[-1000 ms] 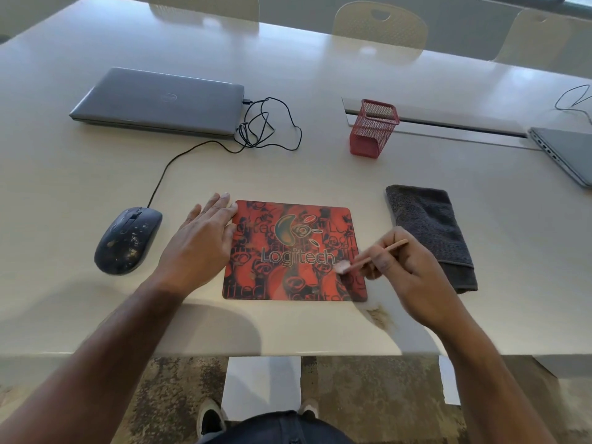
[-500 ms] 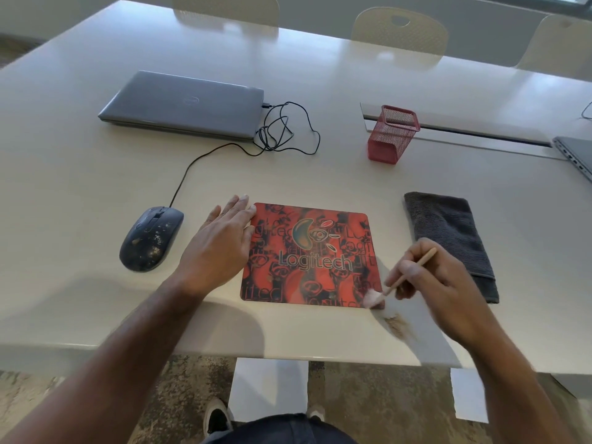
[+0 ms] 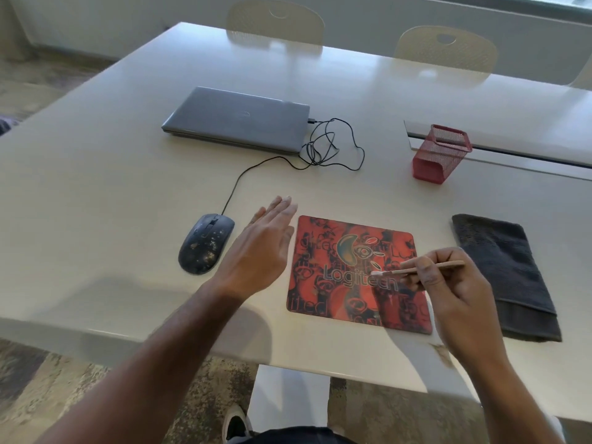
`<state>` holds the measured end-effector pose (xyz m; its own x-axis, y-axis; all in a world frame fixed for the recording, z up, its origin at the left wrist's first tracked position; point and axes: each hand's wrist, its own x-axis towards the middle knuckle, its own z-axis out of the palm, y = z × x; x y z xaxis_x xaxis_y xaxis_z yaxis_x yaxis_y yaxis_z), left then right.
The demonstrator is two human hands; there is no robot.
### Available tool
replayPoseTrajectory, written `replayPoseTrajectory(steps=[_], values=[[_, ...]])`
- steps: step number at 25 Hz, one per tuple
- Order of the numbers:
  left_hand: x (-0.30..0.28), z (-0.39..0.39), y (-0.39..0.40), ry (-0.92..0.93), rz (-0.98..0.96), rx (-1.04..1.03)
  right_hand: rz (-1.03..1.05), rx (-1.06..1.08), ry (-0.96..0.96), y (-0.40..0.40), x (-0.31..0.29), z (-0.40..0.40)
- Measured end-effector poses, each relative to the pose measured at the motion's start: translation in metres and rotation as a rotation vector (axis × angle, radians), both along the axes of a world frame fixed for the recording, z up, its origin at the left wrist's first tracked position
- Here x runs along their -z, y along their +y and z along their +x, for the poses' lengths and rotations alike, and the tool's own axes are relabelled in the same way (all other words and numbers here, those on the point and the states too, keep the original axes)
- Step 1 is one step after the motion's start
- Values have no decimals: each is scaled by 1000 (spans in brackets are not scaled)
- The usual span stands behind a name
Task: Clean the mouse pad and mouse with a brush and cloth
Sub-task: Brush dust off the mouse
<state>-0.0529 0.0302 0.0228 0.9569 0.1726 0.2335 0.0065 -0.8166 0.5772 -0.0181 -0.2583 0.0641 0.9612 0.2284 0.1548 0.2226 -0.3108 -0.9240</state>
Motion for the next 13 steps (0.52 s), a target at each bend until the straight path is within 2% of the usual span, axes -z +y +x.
replayPoseTrajectory(steps=[7,13], values=[[-22,-36,61,-78,9,-4,20,21,13,64,8,4],[-20,-64,117,107,-58,5,85,-11,53,125,13,-2]])
